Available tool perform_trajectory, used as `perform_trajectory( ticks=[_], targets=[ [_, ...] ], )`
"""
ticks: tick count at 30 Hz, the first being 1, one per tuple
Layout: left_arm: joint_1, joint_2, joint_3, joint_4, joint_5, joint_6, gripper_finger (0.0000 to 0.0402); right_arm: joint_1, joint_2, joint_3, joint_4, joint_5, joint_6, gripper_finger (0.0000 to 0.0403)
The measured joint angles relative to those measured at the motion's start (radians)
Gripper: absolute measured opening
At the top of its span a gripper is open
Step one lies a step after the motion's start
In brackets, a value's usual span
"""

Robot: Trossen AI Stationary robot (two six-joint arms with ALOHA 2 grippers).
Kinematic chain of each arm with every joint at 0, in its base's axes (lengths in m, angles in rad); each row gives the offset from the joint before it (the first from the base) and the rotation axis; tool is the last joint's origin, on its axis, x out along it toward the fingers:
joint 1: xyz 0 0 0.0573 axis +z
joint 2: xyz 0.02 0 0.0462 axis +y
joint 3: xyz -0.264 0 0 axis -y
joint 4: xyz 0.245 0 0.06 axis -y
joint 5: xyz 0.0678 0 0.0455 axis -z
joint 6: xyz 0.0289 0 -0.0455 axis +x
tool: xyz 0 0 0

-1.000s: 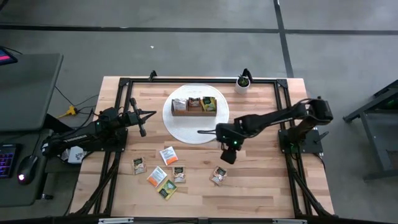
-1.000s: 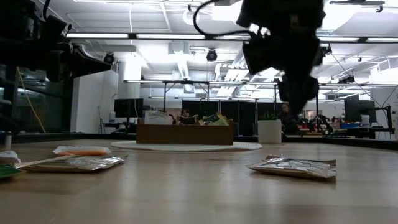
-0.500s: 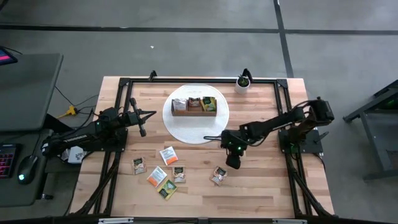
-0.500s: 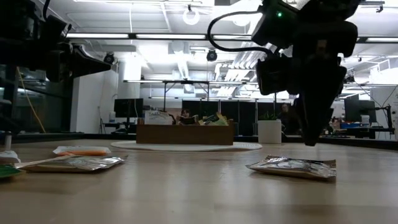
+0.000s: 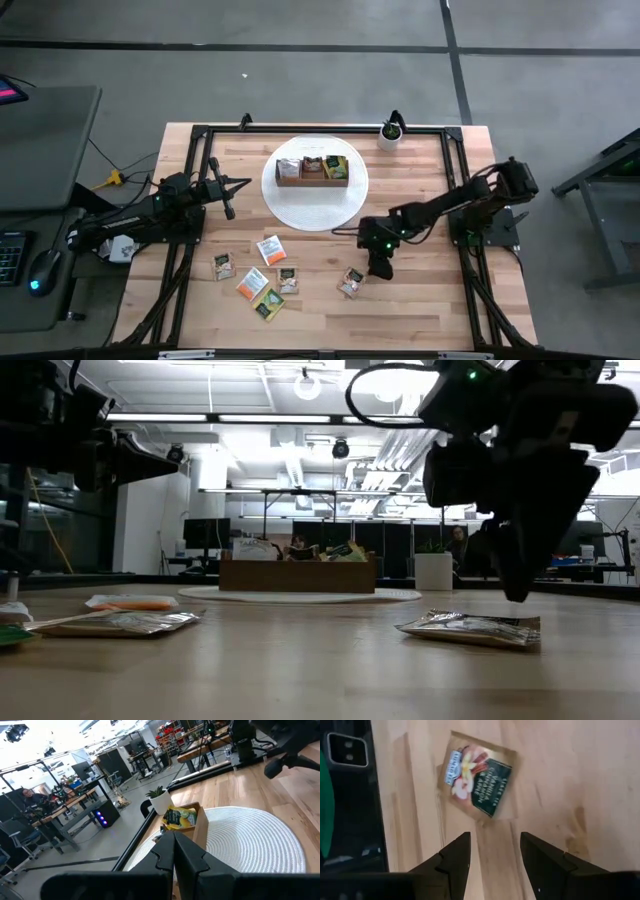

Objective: Pick & Place Tea
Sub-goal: Put the brown tea bag into the middle section of the wooden organizer

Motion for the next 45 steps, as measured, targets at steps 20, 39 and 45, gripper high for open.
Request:
perform_trajectory(
  ticks=[20,39,45],
  targets=[
    [0.0,0.0,0.0,0.0,0.0,0.0,0.0001,0.009,0.134,0.089,0.078,0.027,0.053,0.0168],
    [0.0,0.0,0.0,0.0,0.0,0.0,0.0001,0.009,0.155,0.122,0.076,0.099,0.052,0.0168],
    [0.0,0.0,0.0,0.0,0.0,0.0,0.0001,0.009,0.155,0.122,0.071,0.117,0.061,0.0168]
  ],
)
